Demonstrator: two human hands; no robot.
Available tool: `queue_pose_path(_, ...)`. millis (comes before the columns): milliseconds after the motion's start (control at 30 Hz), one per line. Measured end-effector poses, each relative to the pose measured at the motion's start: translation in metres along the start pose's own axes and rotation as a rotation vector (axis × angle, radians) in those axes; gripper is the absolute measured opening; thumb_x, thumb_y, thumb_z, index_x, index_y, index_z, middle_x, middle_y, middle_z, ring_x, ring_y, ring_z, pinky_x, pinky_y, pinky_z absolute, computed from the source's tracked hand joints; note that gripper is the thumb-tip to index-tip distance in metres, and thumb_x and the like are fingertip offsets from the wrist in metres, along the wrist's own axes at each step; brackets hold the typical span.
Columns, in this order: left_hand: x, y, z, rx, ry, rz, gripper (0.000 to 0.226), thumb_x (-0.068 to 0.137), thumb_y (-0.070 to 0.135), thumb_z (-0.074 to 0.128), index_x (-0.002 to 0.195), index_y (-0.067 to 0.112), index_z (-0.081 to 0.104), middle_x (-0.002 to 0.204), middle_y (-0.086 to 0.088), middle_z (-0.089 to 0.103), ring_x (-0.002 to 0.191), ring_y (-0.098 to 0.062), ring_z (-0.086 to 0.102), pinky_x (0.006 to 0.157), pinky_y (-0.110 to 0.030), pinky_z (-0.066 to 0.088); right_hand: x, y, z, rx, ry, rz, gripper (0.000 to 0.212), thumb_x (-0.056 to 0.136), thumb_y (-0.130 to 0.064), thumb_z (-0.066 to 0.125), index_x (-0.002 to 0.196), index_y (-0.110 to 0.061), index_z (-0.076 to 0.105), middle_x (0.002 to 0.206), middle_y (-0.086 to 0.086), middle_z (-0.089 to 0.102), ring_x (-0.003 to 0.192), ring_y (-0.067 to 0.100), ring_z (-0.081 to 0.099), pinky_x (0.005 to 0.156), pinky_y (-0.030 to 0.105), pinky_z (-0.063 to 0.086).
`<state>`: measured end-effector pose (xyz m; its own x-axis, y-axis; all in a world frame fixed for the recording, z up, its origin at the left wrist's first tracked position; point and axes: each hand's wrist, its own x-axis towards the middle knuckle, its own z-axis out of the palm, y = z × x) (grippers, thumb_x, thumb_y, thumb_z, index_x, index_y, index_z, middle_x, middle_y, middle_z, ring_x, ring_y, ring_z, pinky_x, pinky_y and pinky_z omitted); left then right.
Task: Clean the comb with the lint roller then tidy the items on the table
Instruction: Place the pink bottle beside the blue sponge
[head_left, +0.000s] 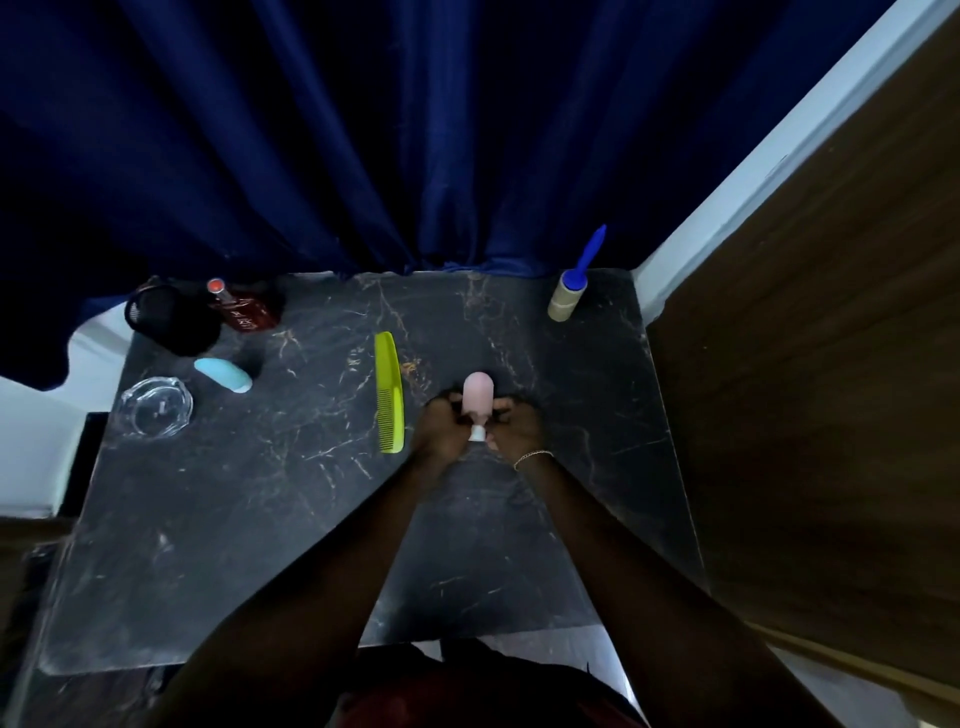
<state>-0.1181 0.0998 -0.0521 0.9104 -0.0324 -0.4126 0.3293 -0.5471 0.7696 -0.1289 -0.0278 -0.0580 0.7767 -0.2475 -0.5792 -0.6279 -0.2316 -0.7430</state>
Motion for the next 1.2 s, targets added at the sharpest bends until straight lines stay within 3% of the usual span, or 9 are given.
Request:
queue_pose_path(167, -0.017, -0.007, -0.024, -0.032, 0.036, 0.011, 0.025, 0.08, 0.017, 0.077, 0.104, 0.013, 0.072, 0.1, -0.003, 0.077, 0.093, -0.018, 0.07, 0.073, -0.03, 0.051, -0.018, -0.009, 0.015, -0.034, -0.025, -0.048, 0.024, 0.08, -0.006, 0.075, 0.102, -0.002, 0.066, 0.069, 0.016, 0.065, 0.059, 0.026, 0.059, 0.07, 0.047, 0.057)
queue_pose_path(333, -0.019, -0.032, -0.054, -0.067, 0.094, -0.017, 0.019, 0.075, 0.021, 0.073, 0.09, 0.018, 0.063, 0.092, -0.009, 0.074, 0.089, -0.029, 0.07, 0.082, -0.041, 0.057, -0.031, -0.024, 0.042, -0.055, -0.066, -0.101, 0.027, 0.082, -0.001, 0.072, 0.108, 0.005, 0.064, 0.064, 0.01, 0.063, 0.04, 0.004, 0.055, 0.05, 0.028, 0.05)
queue_pose_path(467, -0.029, -0.041, -0.082, -0.089, 0.121, -0.005, 0.018, 0.079, 0.015, 0.073, 0.094, 0.018, 0.063, 0.091, -0.009, 0.072, 0.086, -0.029, 0.069, 0.073, -0.03, 0.049, -0.044, -0.04, 0.068, -0.049, -0.11, -0.102, 0.031, 0.081, -0.001, 0.074, 0.109, 0.003, 0.063, 0.082, 0.015, 0.067, 0.066, 0.025, 0.062, 0.06, 0.039, 0.057)
queue_pose_path(533, -0.032, -0.047, -0.096, -0.098, 0.139, 0.0, 0.023, 0.074, 0.024, 0.073, 0.094, 0.02, 0.061, 0.096, -0.01, 0.074, 0.087, -0.028, 0.069, 0.073, -0.03, 0.049, -0.048, -0.046, 0.082, -0.055, -0.127, -0.108, 0.03, 0.081, 0.0, 0.073, 0.11, 0.003, 0.063, 0.084, 0.015, 0.067, 0.071, 0.026, 0.061, 0.058, 0.037, 0.056)
queue_pose_path(667, -0.04, -0.063, -0.125, -0.104, 0.195, -0.023, 0.024, 0.081, 0.014, 0.077, 0.1, 0.012, 0.063, 0.094, -0.003, 0.072, 0.086, -0.022, 0.067, 0.07, -0.025, 0.044, -0.051, -0.055, 0.113, -0.116, -0.152, -0.178, 0.024, 0.078, 0.001, 0.073, 0.099, -0.008, 0.064, 0.084, 0.014, 0.066, 0.079, 0.025, 0.064, 0.078, 0.046, 0.057)
queue_pose_path(767, -0.041, -0.077, -0.145, -0.092, 0.212, -0.035, 0.025, 0.082, 0.011, 0.074, 0.103, 0.012, 0.062, 0.098, -0.006, 0.073, 0.09, -0.025, 0.067, 0.076, -0.029, 0.049, -0.056, -0.064, 0.133, -0.163, -0.181, -0.207, 0.022, 0.08, 0.001, 0.069, 0.099, -0.008, 0.064, 0.08, 0.011, 0.066, 0.068, 0.024, 0.063, 0.069, 0.042, 0.058)
queue_pose_path(900, -0.043, -0.092, -0.172, -0.126, 0.227, -0.034, 0.022, 0.084, 0.01, 0.073, 0.101, 0.013, 0.059, 0.092, -0.003, 0.07, 0.081, -0.02, 0.064, 0.067, -0.02, 0.045, -0.057, -0.072, 0.165, -0.227, -0.181, -0.256, 0.024, 0.079, -0.002, 0.07, 0.082, -0.024, 0.059, 0.082, 0.011, 0.071, 0.063, 0.019, 0.064, 0.067, 0.041, 0.058)
queue_pose_path(1033, -0.04, -0.107, -0.199, -0.126, 0.208, -0.014, 0.025, 0.083, 0.01, 0.073, 0.098, 0.018, 0.054, 0.089, -0.002, 0.071, 0.078, -0.016, 0.064, 0.072, -0.03, 0.049, -0.064, -0.085, 0.189, -0.23, -0.202, -0.258, 0.027, 0.075, -0.009, 0.076, 0.098, -0.012, 0.063, 0.08, 0.007, 0.07, 0.072, 0.025, 0.068, 0.071, 0.043, 0.058)
queue_pose_path(1200, -0.032, -0.12, -0.228, -0.13, 0.24, -0.004, 0.033, 0.077, -0.004, 0.07, 0.085, 0.023, 0.051, 0.07, 0.01, 0.06, 0.063, -0.006, 0.054, 0.065, -0.025, 0.044, -0.068, -0.101, 0.219, -0.275, -0.155, -0.326, 0.024, 0.07, -0.009, 0.079, 0.086, -0.012, 0.062, 0.072, 0.003, 0.067, 0.068, 0.018, 0.062, 0.065, 0.03, 0.051)
